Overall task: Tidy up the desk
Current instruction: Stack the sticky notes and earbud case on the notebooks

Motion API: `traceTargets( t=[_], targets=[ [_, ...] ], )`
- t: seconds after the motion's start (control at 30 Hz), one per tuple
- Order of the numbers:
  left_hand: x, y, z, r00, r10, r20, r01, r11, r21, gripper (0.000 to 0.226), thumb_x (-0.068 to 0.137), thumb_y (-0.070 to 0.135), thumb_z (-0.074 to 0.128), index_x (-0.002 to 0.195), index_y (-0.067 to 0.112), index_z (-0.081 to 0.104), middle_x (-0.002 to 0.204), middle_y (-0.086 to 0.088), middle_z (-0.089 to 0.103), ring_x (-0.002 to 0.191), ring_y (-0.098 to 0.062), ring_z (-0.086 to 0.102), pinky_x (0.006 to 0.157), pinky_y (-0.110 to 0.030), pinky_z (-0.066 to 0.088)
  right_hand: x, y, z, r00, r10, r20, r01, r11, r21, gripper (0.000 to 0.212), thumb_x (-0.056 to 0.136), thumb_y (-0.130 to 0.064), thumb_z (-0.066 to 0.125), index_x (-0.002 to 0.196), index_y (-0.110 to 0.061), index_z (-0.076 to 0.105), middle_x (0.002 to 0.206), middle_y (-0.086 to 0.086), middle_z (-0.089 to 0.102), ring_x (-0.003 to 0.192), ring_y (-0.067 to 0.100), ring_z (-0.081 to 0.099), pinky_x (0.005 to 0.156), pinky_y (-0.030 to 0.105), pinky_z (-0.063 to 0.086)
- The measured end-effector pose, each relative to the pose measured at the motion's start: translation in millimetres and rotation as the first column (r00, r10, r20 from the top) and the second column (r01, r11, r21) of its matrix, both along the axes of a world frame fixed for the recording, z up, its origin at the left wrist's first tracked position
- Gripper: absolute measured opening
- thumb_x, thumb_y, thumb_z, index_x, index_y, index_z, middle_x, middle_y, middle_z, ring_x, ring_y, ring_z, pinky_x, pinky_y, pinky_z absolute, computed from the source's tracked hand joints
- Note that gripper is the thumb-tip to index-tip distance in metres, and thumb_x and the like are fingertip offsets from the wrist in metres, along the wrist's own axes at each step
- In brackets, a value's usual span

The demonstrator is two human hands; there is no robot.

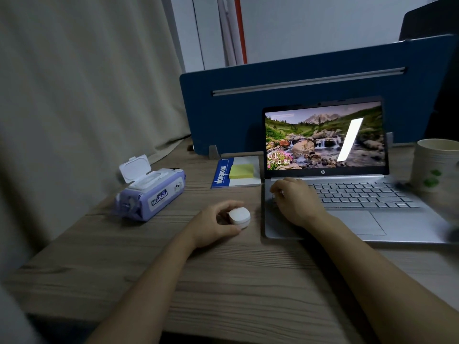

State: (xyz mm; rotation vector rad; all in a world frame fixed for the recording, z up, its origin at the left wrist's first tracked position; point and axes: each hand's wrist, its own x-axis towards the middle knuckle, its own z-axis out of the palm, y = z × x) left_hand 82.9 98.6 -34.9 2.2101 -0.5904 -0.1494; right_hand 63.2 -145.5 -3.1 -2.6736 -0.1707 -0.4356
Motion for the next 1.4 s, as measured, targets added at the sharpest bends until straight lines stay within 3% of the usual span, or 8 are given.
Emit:
traceTargets(
  t=[0.2, 0.33, 0.63, 0.83, 0.97, 1.13, 1.4],
  targets=[
    [7.1, -4.6, -2.9, 0.969, 0.138, 0.204, -0.145, 0.989, 0.018, 0.054, 0.062, 0.052, 0.083, 0.11, 0.048, 0.06, 0.104, 0.02, 0.065, 0.09, 0.011, 0.057, 0.071, -0.016, 0.045, 2.3, 0.5, -0.7, 1.0, -0.001, -0.002, 0.001, 1.0, 0.004, 0.024, 0.095, -0.021, 0.049, 0.113, -0.021, 0.066, 0.119, 0.003, 0.064, 0.113, 0.028, 0.054, 0.094, 0.05, 0.046],
    [19.3, -12.7, -1.2, 0.926, 0.179, 0.332, -0.201, 0.979, 0.034, 0.054, 0.064, 0.051, 0.084, 0.111, 0.038, 0.061, 0.103, 0.017, 0.062, 0.085, 0.005, 0.058, 0.066, -0.012, 0.04, 4.3, -0.8, -3.4, 1.0, -0.009, 0.002, 0.009, 1.0, -0.003, 0.025, 0.096, -0.021, 0.048, 0.114, -0.021, 0.066, 0.12, 0.003, 0.063, 0.114, 0.027, 0.054, 0.094, 0.049, 0.046],
    [72.6, -30.4, -0.3, 0.85, 0.315, 0.423, -0.323, 0.945, -0.056, 0.062, 0.078, 0.043, 0.078, 0.132, 0.021, 0.057, 0.125, 0.0, 0.06, 0.102, -0.01, 0.057, 0.082, -0.025, 0.049, 16.6, -10.8, -11.5, 0.999, -0.034, 0.035, 0.036, 0.999, -0.041, 0.026, 0.097, -0.022, 0.046, 0.115, -0.024, 0.064, 0.121, 0.0, 0.063, 0.114, 0.024, 0.053, 0.094, 0.045, 0.046],
    [112.7, -48.0, -0.6, 0.825, 0.344, 0.448, -0.38, 0.925, -0.011, 0.063, 0.081, 0.043, 0.074, 0.136, 0.019, 0.053, 0.128, -0.003, 0.06, 0.103, -0.015, 0.058, 0.088, -0.033, 0.05, 28.8, -12.0, -18.6, 0.997, -0.052, 0.056, 0.058, 0.994, -0.093, 0.027, 0.097, -0.024, 0.045, 0.117, -0.026, 0.063, 0.122, -0.001, 0.062, 0.114, 0.025, 0.052, 0.094, 0.043, 0.044],
    [126.9, -53.2, -4.0, 0.848, 0.314, 0.427, -0.373, 0.926, 0.059, 0.065, 0.083, 0.045, 0.072, 0.138, 0.018, 0.052, 0.132, -0.003, 0.058, 0.114, -0.02, 0.056, 0.097, -0.042, 0.049, 34.5, -5.9, -21.0, 0.996, -0.064, 0.058, 0.071, 0.989, -0.129, 0.027, 0.096, -0.025, 0.044, 0.115, -0.025, 0.063, 0.12, 0.0, 0.062, 0.113, 0.026, 0.051, 0.09, 0.043, 0.04],
    [124.3, -51.2, -4.5, 0.846, 0.304, 0.439, -0.369, 0.927, 0.069, 0.064, 0.085, 0.046, 0.068, 0.14, 0.018, 0.048, 0.135, -0.001, 0.052, 0.117, -0.02, 0.052, 0.096, -0.044, 0.048, 34.0, -5.2, -21.6, 0.997, -0.059, 0.058, 0.067, 0.988, -0.141, 0.027, 0.096, -0.024, 0.044, 0.115, -0.024, 0.063, 0.12, 0.0, 0.062, 0.114, 0.026, 0.051, 0.091, 0.045, 0.041],
    [90.3, -58.4, 3.9, 0.782, 0.255, 0.569, -0.356, 0.932, 0.072, 0.053, 0.088, 0.044, 0.064, 0.134, 0.021, 0.052, 0.128, 0.0, 0.048, 0.118, -0.019, 0.045, 0.092, -0.032, 0.042, 22.1, -21.9, -14.4, 0.99, -0.116, 0.08, 0.122, 0.99, -0.077, 0.027, 0.097, -0.026, 0.047, 0.118, -0.024, 0.063, 0.12, 0.0, 0.063, 0.115, 0.027, 0.052, 0.091, 0.047, 0.041]
  ],
)
